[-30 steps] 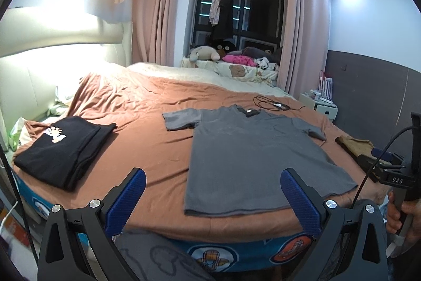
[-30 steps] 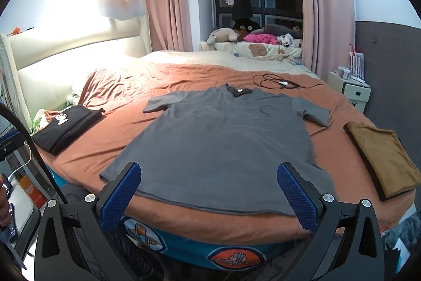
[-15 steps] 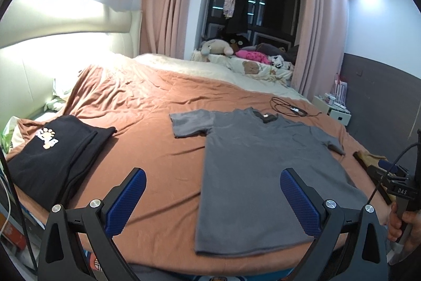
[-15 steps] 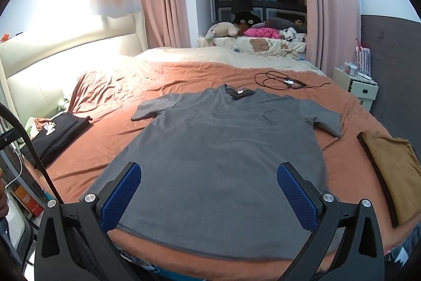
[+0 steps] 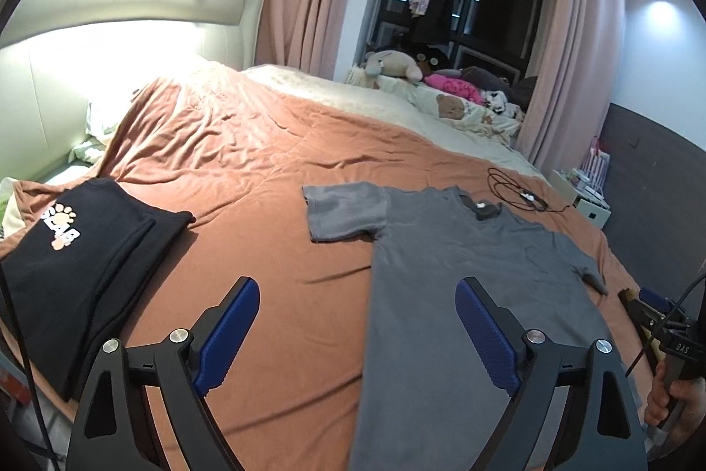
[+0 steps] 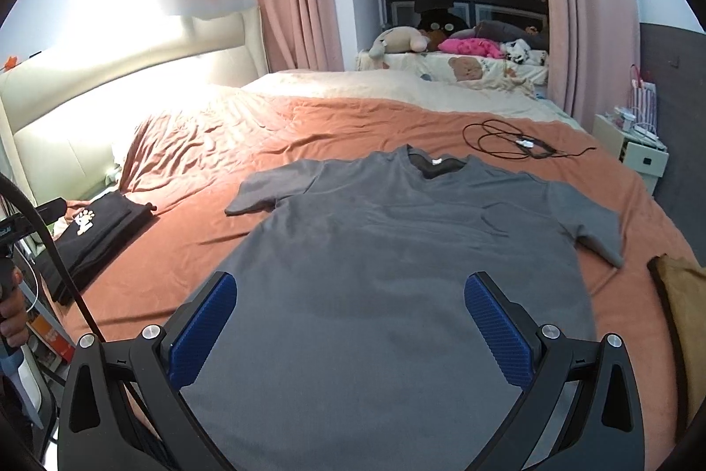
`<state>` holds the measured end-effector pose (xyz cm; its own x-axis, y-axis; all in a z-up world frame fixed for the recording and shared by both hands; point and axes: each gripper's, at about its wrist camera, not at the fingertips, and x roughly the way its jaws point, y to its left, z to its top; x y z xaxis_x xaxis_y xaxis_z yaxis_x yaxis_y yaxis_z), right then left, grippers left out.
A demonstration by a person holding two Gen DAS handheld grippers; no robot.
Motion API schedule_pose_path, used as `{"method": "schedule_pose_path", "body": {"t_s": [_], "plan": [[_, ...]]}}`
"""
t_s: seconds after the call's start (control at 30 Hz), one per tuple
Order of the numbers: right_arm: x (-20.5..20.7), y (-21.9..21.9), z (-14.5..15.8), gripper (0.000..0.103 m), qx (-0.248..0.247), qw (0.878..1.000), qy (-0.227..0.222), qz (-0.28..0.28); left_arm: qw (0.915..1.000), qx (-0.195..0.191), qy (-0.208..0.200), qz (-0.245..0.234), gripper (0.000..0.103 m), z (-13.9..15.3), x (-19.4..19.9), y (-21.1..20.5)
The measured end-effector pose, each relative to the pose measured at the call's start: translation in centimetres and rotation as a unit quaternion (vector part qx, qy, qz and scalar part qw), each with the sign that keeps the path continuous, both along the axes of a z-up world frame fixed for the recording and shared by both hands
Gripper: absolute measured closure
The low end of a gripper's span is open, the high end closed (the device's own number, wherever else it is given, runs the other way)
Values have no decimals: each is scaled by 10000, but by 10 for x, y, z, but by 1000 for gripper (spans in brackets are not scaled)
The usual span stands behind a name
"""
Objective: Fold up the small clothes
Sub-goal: 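Move both grippers down toward the side edge of the grey t-shirt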
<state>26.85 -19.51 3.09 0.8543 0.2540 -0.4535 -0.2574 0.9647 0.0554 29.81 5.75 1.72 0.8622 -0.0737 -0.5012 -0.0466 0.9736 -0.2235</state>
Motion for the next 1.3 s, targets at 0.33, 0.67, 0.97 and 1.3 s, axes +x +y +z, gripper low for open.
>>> {"method": "schedule_pose_path", "body": {"t_s": [0.33, 0.67, 0.97, 1.3], "plan": [[60, 2, 9, 7, 102, 9994, 217, 254, 9991, -51, 420, 87, 21, -13, 74, 19], [127, -2, 13, 11, 273, 9979, 487, 328, 9977, -116, 652, 157, 21, -15, 140, 30], [194, 8, 3, 21, 443, 9951, 802, 366, 9950, -285, 950, 121, 27, -28, 212, 50], [276, 29, -14, 35, 565, 9901, 1216, 413, 9861, -600, 1548, 109, 29, -64, 299, 70]]}}
